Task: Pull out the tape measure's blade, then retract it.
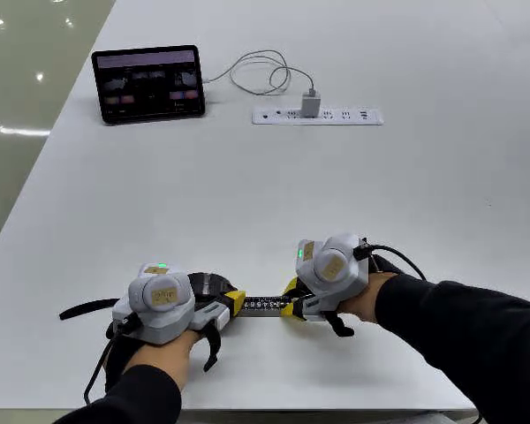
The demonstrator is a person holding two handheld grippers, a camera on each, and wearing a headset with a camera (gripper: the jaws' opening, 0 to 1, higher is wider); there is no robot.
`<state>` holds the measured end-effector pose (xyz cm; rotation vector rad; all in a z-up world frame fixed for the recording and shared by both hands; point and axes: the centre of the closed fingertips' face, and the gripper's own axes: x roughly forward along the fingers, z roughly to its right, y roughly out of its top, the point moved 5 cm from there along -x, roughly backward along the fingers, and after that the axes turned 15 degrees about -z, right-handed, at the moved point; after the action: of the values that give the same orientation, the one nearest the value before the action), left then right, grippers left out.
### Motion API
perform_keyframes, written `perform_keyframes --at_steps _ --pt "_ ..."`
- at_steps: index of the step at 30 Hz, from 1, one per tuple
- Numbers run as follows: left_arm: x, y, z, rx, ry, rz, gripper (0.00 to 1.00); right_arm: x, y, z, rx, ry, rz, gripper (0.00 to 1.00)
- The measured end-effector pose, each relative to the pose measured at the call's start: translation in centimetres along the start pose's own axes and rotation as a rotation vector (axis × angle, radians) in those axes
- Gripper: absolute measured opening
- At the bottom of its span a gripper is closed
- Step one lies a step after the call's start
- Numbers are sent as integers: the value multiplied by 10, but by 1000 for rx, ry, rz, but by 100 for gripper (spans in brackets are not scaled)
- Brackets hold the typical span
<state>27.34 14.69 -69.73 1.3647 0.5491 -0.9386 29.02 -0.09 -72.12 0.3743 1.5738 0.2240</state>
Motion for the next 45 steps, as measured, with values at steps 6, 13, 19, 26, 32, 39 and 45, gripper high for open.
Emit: perform_keyframes --at_steps 6,13,19,26,32,39,45 --pt "0 0 0 -2 -2 0 61 2 6 0 -5 -2 12 10" --pt "0 0 0 -1 -4 2 61 5 10 -1 -2 -3 16 10" --pt "0 0 0 1 -4 4 61 6 14 -2 -8 -5 9 10" --pt "0 -1 0 0 -4 5 61 7 16 -5 -8 -10 25 10" --pt "-1 -1 0 -2 -5 7 61 9 20 -5 -12 -7 35 10" --pt "0 -1 0 -2 -7 6 61 9 24 -5 -10 -1 49 10" --pt "0 -1 0 -4 -8 9 61 11 28 -5 1 4 68 9"
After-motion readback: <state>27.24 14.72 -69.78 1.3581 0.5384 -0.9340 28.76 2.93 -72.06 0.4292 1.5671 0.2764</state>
